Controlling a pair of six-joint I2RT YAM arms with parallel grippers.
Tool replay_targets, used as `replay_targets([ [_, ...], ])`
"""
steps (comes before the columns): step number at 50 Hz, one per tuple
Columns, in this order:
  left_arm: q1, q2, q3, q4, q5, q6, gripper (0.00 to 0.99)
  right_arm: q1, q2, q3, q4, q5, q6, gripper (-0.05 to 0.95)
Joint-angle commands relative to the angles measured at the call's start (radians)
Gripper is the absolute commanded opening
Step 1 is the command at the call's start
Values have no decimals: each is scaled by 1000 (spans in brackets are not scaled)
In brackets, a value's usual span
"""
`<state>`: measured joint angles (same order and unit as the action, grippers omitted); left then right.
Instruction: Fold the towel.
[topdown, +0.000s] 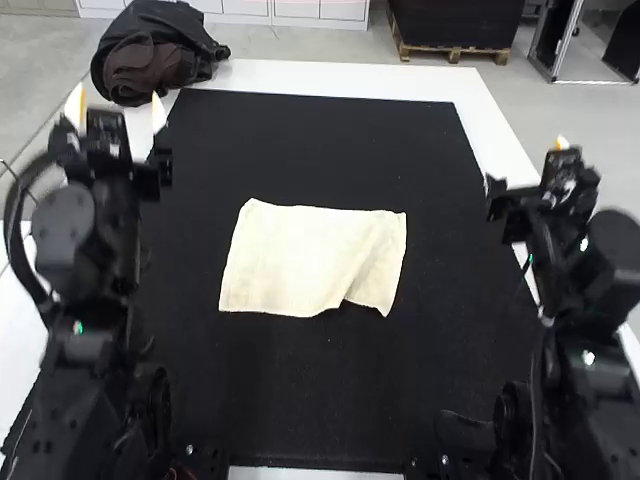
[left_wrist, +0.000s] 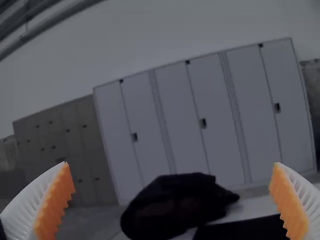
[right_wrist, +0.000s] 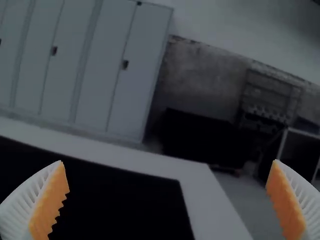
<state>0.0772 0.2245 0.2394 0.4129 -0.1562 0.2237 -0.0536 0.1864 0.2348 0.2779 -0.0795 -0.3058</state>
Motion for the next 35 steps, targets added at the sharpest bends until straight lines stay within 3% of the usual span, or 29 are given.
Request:
replay_targets([
  [1, -8, 138, 110, 10, 44, 12, 918, -9, 160, 120, 17, -3, 65, 910],
  [8, -2, 361, 248, 6, 64, 12, 916, -9, 406, 293, 6, 4, 120, 910],
  [19, -5, 631, 422, -69, 66, 12, 926, -2, 763, 551, -178, -19, 200, 913],
  [25, -7, 760, 497, -175, 64, 12, 930, 8, 943, 652, -304, -59, 277, 913],
  [30, -7, 865, 534, -313, 98, 12, 934, 21, 1078, 712, -442, -60, 283, 913],
  [35, -4, 938, 541, -404, 119, 11, 951, 46, 1154, 725, -493, -91, 300, 913],
])
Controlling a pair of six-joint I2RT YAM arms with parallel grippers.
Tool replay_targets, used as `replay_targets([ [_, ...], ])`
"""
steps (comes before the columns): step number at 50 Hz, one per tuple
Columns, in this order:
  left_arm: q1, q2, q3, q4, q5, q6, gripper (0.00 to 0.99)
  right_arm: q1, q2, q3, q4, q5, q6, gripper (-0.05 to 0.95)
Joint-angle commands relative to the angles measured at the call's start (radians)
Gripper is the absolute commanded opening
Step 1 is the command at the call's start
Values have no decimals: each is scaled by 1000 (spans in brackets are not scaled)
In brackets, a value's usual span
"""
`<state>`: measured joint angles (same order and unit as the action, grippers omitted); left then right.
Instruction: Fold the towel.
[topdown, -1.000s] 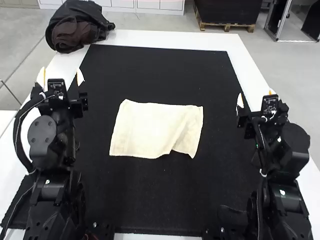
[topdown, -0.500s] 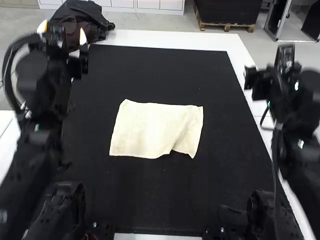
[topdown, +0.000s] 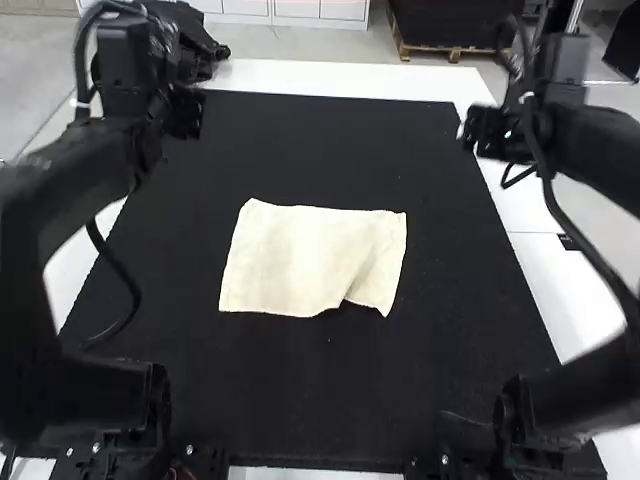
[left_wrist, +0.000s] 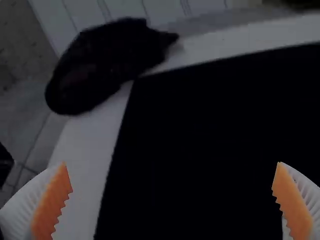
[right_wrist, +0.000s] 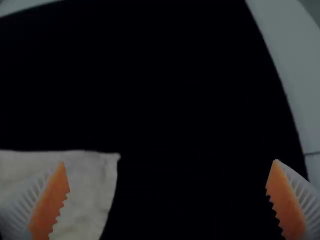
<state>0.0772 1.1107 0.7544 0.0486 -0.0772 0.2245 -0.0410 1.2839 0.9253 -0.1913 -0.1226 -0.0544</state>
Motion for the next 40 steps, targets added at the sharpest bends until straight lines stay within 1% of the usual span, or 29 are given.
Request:
replay_targets([
  [1, -2, 60, 26, -50, 47, 10, 957, 38, 61, 30, -23, -54, 53, 913],
  [2, -2, 67, 25, -66, 56, 9, 959, 44, 69, 23, -23, -63, 57, 913],
  [5, -2, 75, 14, -79, 62, 6, 959, 52, 78, 3, -20, -100, 91, 913],
  [7, -2, 77, 3, -78, 63, 3, 959, 56, 78, -14, -13, -135, 119, 913],
  [9, -4, 77, -7, -75, 63, -1, 959, 56, 78, -34, 6, -152, 153, 911],
  [12, -5, 77, -18, -81, 68, -5, 957, 58, 78, -62, 39, -152, 176, 908],
  [15, -4, 78, -35, -79, 85, -7, 957, 64, 78, -95, 81, -152, 180, 908],
  [17, -2, 78, -46, -73, 86, -7, 957, 73, 80, -120, 116, -146, 180, 908],
  [22, -4, 84, -73, -56, 99, -7, 957, 109, 88, -172, 196, -97, 159, 910],
  [25, -2, 94, -93, -41, 114, -7, 957, 135, 106, -192, 224, -83, 159, 910],
  [28, -2, 106, -112, -18, 114, -7, 957, 158, 137, -201, 236, -66, 160, 910],
  [33, -1, 140, -133, 14, 119, -11, 957, 181, 187, -207, 260, -65, 171, 910],
  [35, -1, 155, -136, 25, 140, -33, 959, 182, 206, -207, 276, -66, 174, 908],
  [38, 1, 175, -135, 28, 168, -40, 959, 187, 224, -204, 293, -65, 182, 908],
  [40, -1, 189, -133, 36, 188, -62, 959, 188, 238, -203, 311, -66, 183, 910],
])
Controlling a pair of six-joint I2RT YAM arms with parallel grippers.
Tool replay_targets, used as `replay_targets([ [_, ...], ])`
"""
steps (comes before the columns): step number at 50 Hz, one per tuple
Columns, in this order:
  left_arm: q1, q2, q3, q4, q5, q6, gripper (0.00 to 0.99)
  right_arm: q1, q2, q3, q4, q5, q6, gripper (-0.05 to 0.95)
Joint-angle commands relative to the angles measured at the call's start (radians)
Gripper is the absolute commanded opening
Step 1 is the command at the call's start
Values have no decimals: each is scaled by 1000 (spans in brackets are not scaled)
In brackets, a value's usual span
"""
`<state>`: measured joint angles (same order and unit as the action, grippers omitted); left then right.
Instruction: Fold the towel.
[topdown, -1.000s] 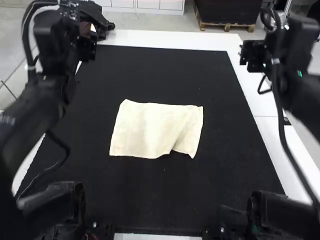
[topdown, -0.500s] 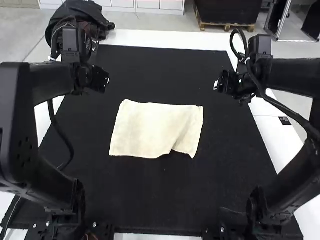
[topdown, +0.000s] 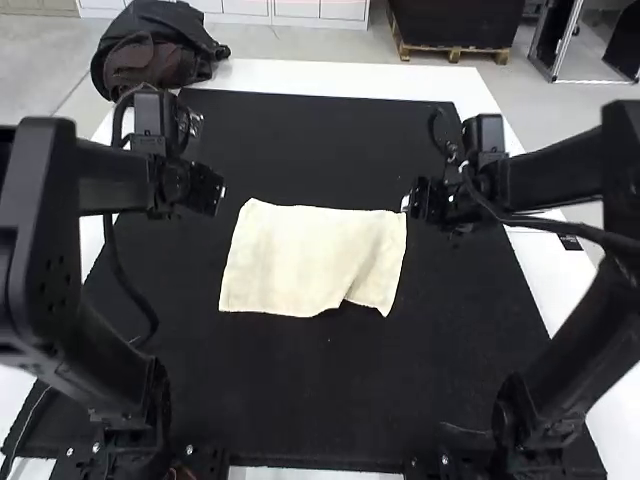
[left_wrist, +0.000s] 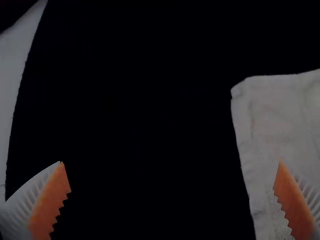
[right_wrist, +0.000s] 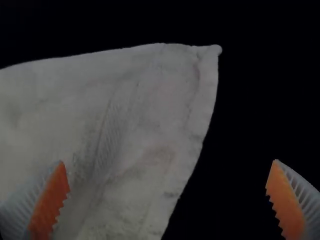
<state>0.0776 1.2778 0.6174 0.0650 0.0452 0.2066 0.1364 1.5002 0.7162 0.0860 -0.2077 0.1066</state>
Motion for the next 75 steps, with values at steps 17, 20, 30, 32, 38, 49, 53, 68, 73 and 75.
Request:
replay_targets([
  [17, -1, 137, 31, 78, 165, -96, 959, 12, 155, 55, 95, 8, 22, 908],
  [20, -4, 158, 39, 85, 177, -99, 959, 17, 183, 71, 97, 8, 21, 908],
  [30, -6, 267, 90, 104, 219, -127, 959, 29, 261, 118, 113, 4, 16, 908],
  [32, -6, 292, 104, 104, 225, -127, 959, 32, 273, 129, 113, 2, 15, 908],
  [38, -7, 362, 142, 101, 237, -142, 959, 43, 304, 158, 115, 2, 5, 908],
  [49, -7, 439, 196, 102, 246, -150, 957, 45, 357, 196, 124, 2, -1, 908],
  [53, -9, 474, 212, 102, 246, -153, 956, 45, 374, 206, 124, 2, -1, 908],
  [68, -9, 565, 255, 104, 239, -153, 956, 45, 411, 213, 149, 2, -8, 908],
  [73, -7, 583, 257, 131, 236, -154, 956, 45, 423, 224, 150, 2, -13, 908],
  [75, -9, 591, 260, 139, 236, -156, 956, 46, 428, 229, 152, 2, -15, 908],
])
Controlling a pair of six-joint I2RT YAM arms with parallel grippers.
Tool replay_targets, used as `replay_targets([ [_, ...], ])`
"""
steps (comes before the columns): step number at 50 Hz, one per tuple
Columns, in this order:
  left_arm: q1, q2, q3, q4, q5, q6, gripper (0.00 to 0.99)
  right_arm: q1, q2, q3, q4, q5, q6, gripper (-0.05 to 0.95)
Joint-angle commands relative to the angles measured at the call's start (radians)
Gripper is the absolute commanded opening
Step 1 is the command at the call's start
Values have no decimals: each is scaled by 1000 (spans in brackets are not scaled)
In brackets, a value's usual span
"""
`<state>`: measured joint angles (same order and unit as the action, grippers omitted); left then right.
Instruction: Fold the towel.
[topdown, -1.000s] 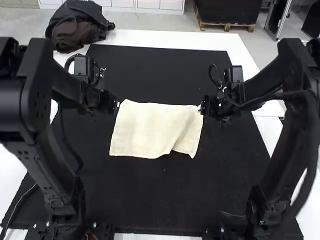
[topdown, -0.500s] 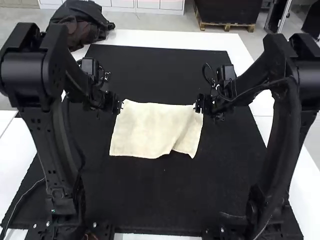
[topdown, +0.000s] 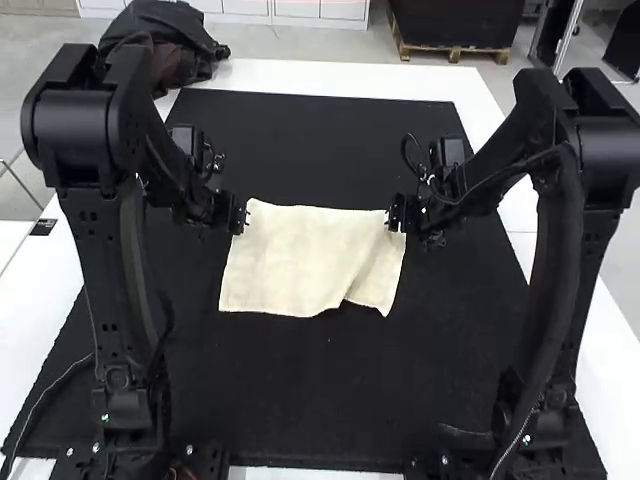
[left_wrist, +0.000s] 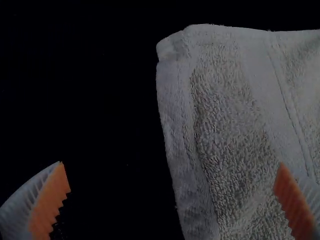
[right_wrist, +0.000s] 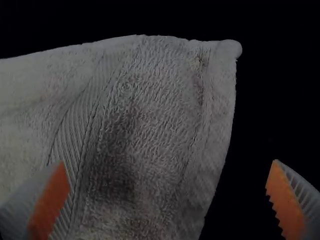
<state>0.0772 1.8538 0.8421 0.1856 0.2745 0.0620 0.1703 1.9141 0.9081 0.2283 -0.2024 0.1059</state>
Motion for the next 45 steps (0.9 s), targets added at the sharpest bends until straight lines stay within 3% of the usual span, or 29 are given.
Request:
replay_targets([
  [1, -8, 19, 37, 20, 6, -11, 956, 11, 19, 40, 9, -2, -14, 908],
  [25, -8, 94, 45, 55, 5, -8, 948, 24, 79, 74, 9, -2, -12, 908],
  [45, -17, 124, 49, 45, -15, 38, 900, 49, 102, 75, 3, 9, -18, 908],
])
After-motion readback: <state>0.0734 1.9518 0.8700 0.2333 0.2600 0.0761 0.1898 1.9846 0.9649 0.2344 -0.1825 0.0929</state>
